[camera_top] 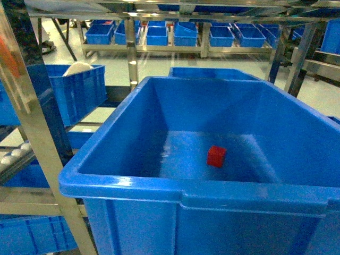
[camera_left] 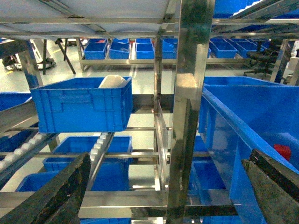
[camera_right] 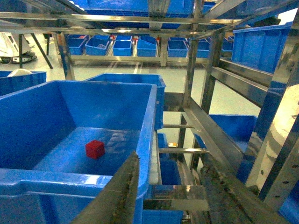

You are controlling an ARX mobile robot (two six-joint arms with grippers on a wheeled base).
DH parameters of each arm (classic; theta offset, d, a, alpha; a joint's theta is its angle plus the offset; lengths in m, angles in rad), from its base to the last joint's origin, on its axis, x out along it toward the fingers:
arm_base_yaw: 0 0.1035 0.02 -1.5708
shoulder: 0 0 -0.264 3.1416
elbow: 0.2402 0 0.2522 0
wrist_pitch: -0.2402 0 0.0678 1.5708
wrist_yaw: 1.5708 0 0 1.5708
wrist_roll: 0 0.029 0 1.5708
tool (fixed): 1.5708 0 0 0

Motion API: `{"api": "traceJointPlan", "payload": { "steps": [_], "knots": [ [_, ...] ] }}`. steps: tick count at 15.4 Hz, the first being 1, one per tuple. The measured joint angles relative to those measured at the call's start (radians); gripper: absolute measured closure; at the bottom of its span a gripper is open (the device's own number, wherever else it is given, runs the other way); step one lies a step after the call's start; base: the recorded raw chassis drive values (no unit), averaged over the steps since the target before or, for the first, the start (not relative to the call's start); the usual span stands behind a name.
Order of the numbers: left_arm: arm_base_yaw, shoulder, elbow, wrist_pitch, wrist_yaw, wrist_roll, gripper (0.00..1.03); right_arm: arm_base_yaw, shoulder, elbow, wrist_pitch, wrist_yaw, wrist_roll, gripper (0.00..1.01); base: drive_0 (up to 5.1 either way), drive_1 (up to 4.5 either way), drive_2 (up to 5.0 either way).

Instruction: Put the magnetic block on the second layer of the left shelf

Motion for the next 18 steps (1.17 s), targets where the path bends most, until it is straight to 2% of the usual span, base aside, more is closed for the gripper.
{"api": "traceJointPlan", "payload": {
  "steps": [1, 8, 9, 10, 18],
  "knots": [
    [0.0, 0.0, 0.0, 0.0, 0.0, 0.0, 0.05, 0.0, 0.0, 0.0, 0.0, 0.0, 0.0, 0.47, 0.0, 0.0, 0.0],
    [0.0, 0.0, 0.0, 0.0, 0.0, 0.0, 0.05, 0.0, 0.0, 0.0, 0.0, 0.0, 0.0, 0.14, 0.0, 0.0, 0.0],
    [0.0, 0.0, 0.0, 0.0, 0.0, 0.0, 0.05, 0.0, 0.0, 0.0, 0.0, 0.0, 0.0, 0.05, 0.0, 0.0, 0.0],
    [0.0, 0.0, 0.0, 0.0, 0.0, 0.0, 0.05, 0.0, 0.0, 0.0, 0.0, 0.0, 0.0, 0.02, 0.0, 0.0, 0.0],
    [0.0, 0.0, 0.0, 0.0, 0.0, 0.0, 0.05, 0.0, 0.0, 0.0, 0.0, 0.0, 0.0, 0.03, 0.0, 0.0, 0.0]
  ]
}}
